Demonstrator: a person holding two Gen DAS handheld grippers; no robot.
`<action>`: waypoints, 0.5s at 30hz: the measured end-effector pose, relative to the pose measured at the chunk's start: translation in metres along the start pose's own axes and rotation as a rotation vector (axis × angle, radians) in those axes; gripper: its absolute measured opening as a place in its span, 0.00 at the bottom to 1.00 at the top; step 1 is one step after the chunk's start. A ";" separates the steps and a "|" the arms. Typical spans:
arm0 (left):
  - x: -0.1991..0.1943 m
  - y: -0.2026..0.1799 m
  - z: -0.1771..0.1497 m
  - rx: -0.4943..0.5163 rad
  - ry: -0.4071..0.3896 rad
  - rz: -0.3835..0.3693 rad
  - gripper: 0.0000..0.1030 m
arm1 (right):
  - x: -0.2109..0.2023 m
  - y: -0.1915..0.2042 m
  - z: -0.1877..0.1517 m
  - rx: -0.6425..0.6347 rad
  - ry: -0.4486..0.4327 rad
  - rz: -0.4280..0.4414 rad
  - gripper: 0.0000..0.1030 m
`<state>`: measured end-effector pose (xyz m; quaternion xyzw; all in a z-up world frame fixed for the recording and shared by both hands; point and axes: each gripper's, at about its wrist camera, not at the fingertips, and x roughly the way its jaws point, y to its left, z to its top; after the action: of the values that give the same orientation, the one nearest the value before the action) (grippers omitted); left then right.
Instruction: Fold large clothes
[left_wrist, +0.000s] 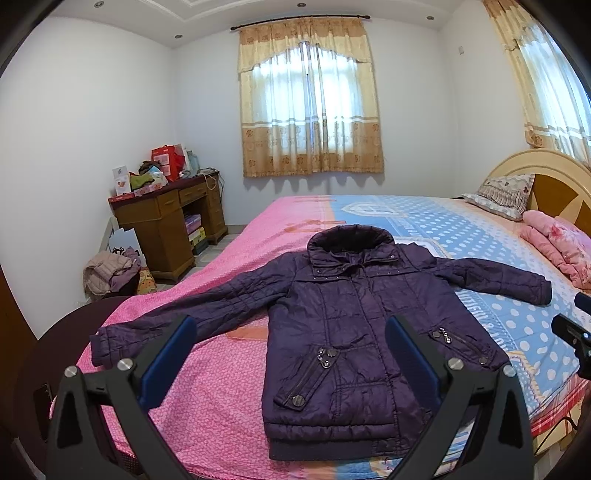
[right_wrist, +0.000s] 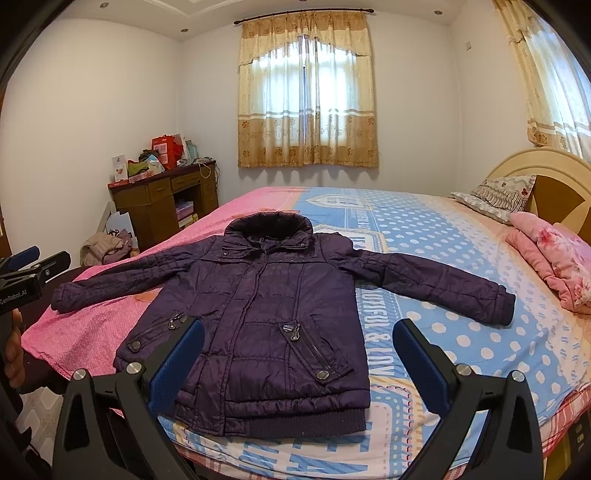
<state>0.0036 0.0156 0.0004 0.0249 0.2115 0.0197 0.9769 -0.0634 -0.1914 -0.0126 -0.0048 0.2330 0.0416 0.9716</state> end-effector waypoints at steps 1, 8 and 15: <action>0.000 -0.001 0.000 0.001 0.000 0.000 1.00 | 0.000 0.000 0.000 0.001 0.000 0.000 0.99; 0.002 0.000 0.000 0.002 0.005 0.004 1.00 | 0.000 -0.001 0.000 0.005 0.000 -0.002 0.99; 0.004 0.002 0.000 0.001 0.004 0.002 1.00 | -0.001 -0.002 -0.001 0.005 0.003 0.001 0.99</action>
<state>0.0071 0.0179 -0.0011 0.0258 0.2133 0.0206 0.9764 -0.0643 -0.1932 -0.0128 -0.0023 0.2345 0.0417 0.9712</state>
